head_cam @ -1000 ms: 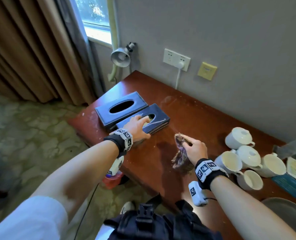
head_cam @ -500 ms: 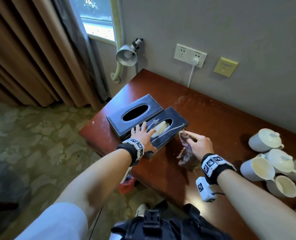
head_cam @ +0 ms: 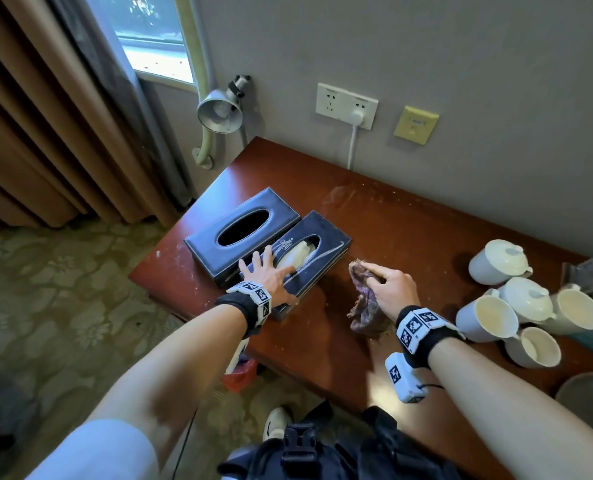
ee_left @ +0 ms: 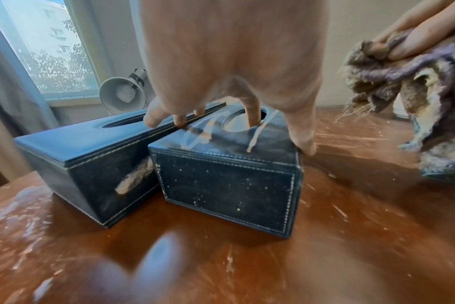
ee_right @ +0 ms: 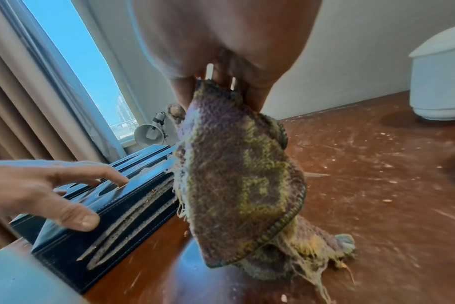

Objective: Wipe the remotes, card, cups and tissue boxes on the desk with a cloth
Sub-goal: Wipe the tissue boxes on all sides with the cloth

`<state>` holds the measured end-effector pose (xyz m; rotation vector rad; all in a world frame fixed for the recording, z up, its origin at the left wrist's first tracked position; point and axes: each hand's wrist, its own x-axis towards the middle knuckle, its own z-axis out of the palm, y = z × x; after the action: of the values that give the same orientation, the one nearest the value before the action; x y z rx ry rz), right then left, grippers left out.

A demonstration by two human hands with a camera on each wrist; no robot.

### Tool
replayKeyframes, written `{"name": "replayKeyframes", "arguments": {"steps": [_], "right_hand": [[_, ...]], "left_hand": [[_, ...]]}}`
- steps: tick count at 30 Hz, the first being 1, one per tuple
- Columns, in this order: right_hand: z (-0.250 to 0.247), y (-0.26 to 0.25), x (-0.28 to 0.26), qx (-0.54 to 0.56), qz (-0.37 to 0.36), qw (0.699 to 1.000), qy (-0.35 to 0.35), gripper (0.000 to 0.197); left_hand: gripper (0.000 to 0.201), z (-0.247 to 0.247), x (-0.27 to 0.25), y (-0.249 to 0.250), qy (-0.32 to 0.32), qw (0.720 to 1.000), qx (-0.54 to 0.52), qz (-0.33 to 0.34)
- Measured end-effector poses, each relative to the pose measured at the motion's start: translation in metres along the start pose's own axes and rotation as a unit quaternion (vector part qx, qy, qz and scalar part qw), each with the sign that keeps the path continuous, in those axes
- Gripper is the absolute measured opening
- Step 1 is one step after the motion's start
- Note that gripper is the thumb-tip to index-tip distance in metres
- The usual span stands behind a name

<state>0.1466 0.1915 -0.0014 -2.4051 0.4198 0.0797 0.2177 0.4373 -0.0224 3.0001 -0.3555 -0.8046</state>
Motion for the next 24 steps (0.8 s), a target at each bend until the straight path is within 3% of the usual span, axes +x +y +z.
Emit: {"name": "replayKeyframes", "arguments": {"steps": [5,10,15,19,21,24], "right_hand": [[-0.016,0.026,-0.008,0.009,0.009,1.000,0.015,0.030],[-0.034,0.051,-0.016,0.023,0.024,0.999,0.029,0.032],[-0.061,0.073,-0.033,0.077,0.048,0.992,0.087,0.032],[-0.064,0.102,-0.051,0.101,0.080,0.982,0.138,0.033],[-0.057,0.113,-0.056,0.080,0.090,0.983,0.139,0.034],[-0.040,0.121,-0.054,0.032,0.088,0.991,0.095,0.036]], "left_hand": [[0.073,0.009,-0.013,0.031,0.013,1.000,-0.029,0.001],[0.075,0.018,-0.018,0.062,0.025,0.999,0.000,0.045],[0.078,0.029,-0.022,0.110,0.008,0.989,0.055,0.137],[0.078,0.038,-0.029,0.139,-0.012,0.965,0.111,0.238],[0.085,0.040,-0.034,0.146,-0.022,0.957,0.131,0.258],[0.110,0.041,-0.037,0.143,-0.012,0.969,0.109,0.223]]}}
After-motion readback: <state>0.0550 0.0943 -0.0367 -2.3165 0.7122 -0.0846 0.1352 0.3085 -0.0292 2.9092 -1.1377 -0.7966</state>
